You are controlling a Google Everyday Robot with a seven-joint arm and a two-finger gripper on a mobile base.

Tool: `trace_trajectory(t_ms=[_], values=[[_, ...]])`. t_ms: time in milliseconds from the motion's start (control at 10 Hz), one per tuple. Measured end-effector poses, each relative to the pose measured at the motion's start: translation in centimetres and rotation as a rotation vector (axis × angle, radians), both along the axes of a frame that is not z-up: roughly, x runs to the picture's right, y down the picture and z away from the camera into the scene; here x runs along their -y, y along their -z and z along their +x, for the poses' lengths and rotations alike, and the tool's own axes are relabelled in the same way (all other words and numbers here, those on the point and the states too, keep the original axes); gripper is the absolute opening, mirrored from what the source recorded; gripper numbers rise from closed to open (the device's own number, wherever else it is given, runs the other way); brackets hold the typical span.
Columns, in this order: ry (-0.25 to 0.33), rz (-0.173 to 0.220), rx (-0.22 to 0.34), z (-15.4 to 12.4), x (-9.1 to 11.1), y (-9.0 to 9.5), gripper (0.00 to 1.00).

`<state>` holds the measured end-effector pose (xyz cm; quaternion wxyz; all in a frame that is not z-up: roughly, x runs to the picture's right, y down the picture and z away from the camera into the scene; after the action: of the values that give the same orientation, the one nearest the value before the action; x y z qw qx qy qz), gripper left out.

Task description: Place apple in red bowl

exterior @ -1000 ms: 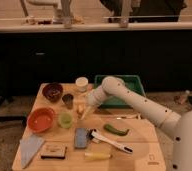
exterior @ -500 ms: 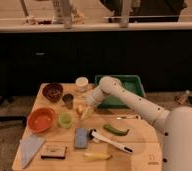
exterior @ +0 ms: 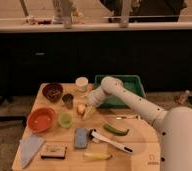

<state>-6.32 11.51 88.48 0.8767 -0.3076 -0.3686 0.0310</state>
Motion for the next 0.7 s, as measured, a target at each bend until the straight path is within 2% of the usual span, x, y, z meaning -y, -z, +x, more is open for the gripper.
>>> trace_trajectory(t_ms=[100, 200, 600, 700], values=[[-0.002, -0.002, -0.004, 0.29, 0.05, -0.21, 0.79], [-0.001, -0.004, -0.005, 0.48, 0.06, -0.38, 0.74], [-0.001, -0.007, -0.001, 0.92, 0.08, -0.68, 0.34], [0.004, -0.008, -0.001, 1.04, 0.02, -0.67, 0.27]])
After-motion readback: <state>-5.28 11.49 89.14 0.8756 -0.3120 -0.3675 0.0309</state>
